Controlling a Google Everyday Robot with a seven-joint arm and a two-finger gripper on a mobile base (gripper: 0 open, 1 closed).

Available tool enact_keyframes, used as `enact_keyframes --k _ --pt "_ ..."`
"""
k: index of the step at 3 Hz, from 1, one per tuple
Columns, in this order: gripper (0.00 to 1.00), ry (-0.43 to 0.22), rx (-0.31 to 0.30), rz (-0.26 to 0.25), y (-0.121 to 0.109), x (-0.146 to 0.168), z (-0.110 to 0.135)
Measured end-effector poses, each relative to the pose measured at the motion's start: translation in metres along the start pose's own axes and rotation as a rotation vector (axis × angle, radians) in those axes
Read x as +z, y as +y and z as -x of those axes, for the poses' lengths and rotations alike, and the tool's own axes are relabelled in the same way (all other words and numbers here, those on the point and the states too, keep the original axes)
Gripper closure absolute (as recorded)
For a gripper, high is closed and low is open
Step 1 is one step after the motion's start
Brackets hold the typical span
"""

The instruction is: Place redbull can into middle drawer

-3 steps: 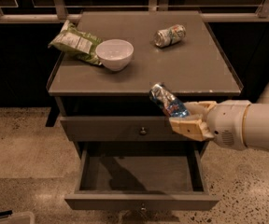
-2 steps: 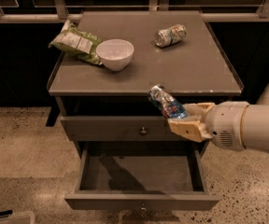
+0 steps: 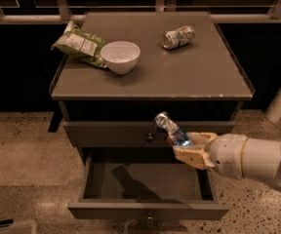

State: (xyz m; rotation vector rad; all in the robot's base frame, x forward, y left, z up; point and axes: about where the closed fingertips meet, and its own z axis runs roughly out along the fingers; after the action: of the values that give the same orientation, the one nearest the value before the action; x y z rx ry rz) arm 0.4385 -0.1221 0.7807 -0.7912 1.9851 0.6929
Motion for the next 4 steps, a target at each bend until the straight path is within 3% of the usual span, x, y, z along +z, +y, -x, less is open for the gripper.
enact_keyframes --k 1,2,3,4 --pt "1.00 -0.034 0.158 0.081 -0.007 0.015 -0.072" --pt "1.00 -0.048 0.279 0.119 -0.007 0.019 -0.126" --pt "1.00 -0.024 0.374 0.118 -0.009 0.027 -0.173" --pt "1.00 0.052 0.420 0.078 -0.022 0.043 -0.211"
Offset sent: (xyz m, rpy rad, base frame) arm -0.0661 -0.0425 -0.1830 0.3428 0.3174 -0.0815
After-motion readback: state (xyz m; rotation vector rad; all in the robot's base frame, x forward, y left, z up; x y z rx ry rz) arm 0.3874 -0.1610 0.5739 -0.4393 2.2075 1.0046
